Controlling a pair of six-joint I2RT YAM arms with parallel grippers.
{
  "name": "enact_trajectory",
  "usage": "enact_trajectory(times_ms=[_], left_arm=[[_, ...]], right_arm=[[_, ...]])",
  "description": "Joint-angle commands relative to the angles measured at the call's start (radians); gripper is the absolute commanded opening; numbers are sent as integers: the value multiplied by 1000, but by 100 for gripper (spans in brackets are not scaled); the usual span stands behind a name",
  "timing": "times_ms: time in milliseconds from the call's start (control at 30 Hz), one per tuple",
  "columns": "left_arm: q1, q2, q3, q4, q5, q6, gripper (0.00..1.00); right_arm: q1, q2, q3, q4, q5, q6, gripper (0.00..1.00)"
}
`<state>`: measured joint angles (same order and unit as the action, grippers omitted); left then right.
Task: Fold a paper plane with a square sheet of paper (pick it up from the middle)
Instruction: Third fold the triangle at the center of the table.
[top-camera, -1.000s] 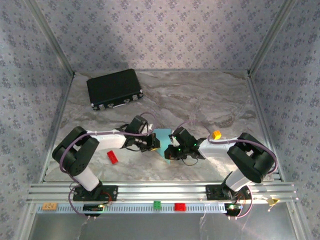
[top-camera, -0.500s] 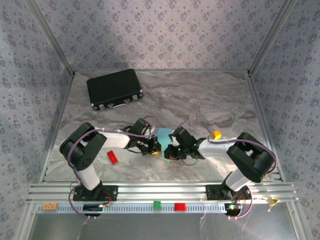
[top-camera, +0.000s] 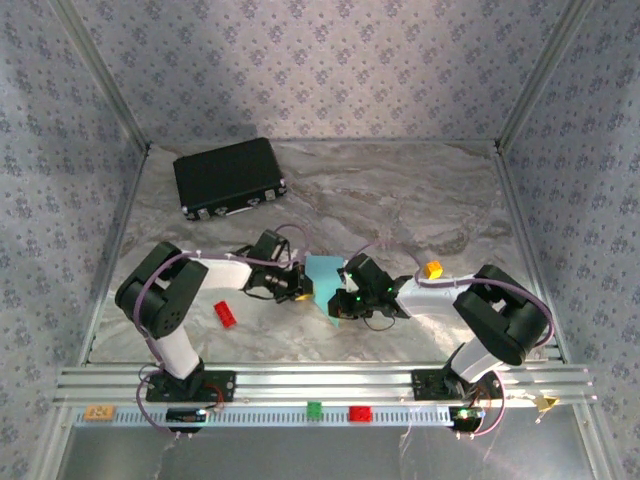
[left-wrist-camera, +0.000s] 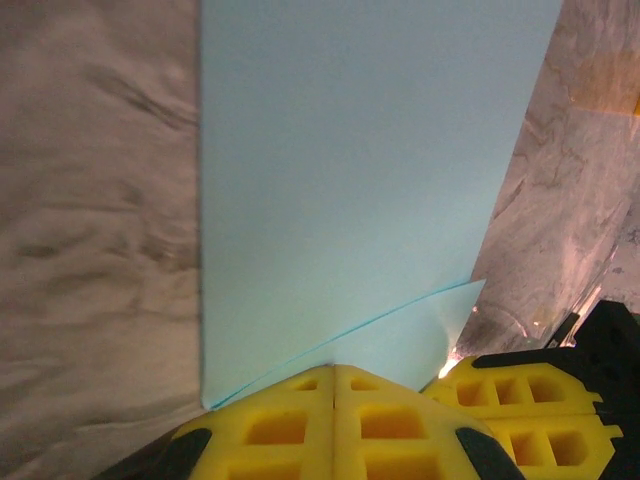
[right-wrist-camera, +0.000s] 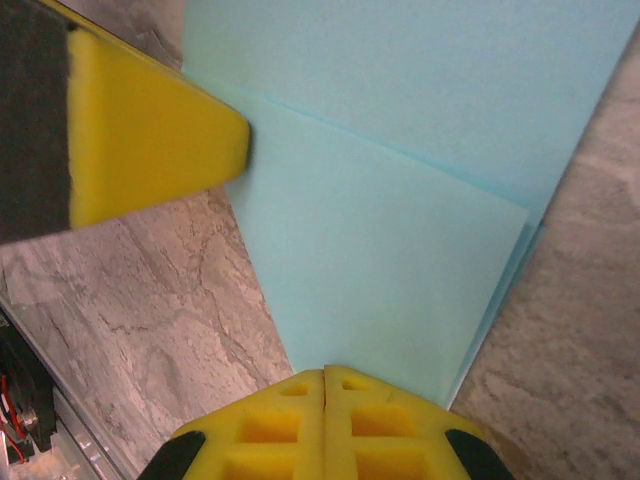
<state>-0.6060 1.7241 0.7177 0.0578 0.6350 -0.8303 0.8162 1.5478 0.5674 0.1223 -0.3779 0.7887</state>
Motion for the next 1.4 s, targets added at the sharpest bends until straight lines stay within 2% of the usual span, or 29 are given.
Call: enact_trajectory(times_ms=[0,300,500,733,933,1033,1200,1367], left_arm=[[48,1,6,-59,-86,33,0],[77,-2,39,-139,-132,57,0],[77,-62,43,-138,-126,49,0],[33,-142,35,-114,-106,42,0],[-32,-84,45,-77,-90,46,0],[-35,-32,52,-61,-84,48,0],[-34,15,66,-141,-165,94,0],[-33,31,49,-147,-161,103,0]], right_arm=[[-12,11,-41,-166,68,-32,0],[-21,0,-56,-169,62,-40,0],[-34,12,-45,-175,42,-67,0],[-43,22,-23,-189,34,-83,0],[-44,26,-18,-189,33,-80,0],[-46,24,-17,-191,32,-80,0],[-49,6,3,-192,20,-86,0],[-53,-55,43,-150,-23,-85,1]])
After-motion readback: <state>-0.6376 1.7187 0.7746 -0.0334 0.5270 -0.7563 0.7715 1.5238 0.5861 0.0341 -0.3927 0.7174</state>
